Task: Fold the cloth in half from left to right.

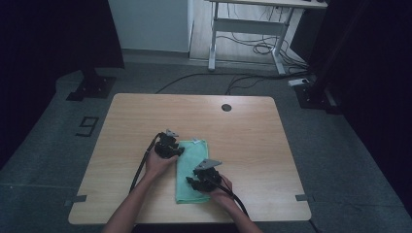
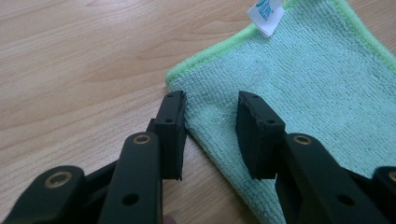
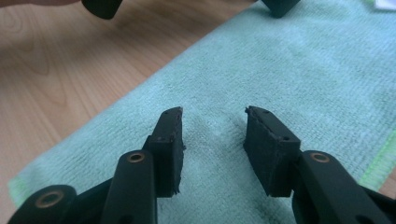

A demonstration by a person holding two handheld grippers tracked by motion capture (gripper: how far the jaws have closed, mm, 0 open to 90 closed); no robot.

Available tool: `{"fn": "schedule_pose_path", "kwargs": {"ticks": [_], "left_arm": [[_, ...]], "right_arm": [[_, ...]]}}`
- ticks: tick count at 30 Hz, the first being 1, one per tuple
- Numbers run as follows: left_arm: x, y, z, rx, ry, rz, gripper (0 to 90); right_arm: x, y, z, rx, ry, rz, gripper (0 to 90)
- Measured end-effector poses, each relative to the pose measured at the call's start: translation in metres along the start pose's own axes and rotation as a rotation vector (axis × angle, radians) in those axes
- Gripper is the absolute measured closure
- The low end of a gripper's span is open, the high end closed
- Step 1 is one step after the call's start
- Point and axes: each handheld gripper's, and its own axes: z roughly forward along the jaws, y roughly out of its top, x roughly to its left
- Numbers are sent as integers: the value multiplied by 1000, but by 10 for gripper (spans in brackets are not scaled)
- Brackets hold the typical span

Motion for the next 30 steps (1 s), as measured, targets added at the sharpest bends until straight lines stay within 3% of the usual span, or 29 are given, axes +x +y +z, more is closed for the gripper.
{"fn": "schedule_pose_path", "kwargs": {"ticks": [7, 17, 20, 24, 30], "left_arm": [[-6, 4, 5, -4, -12, 5, 629], [-23, 15, 12, -4, -35, 35, 622], [-24, 21, 8, -33, -30, 38, 643], [-23, 29, 9, -32, -31, 46, 680], [-24, 31, 21, 21, -8, 77, 783]], "right_arm": [[-2, -8, -6, -21, -47, -6, 590], [-18, -19, -23, -11, -31, 9, 590], [-19, -18, -23, -5, -26, 6, 576], [-19, -16, -23, 6, -23, 7, 573], [-19, -13, -23, 23, -20, 8, 570]]}}
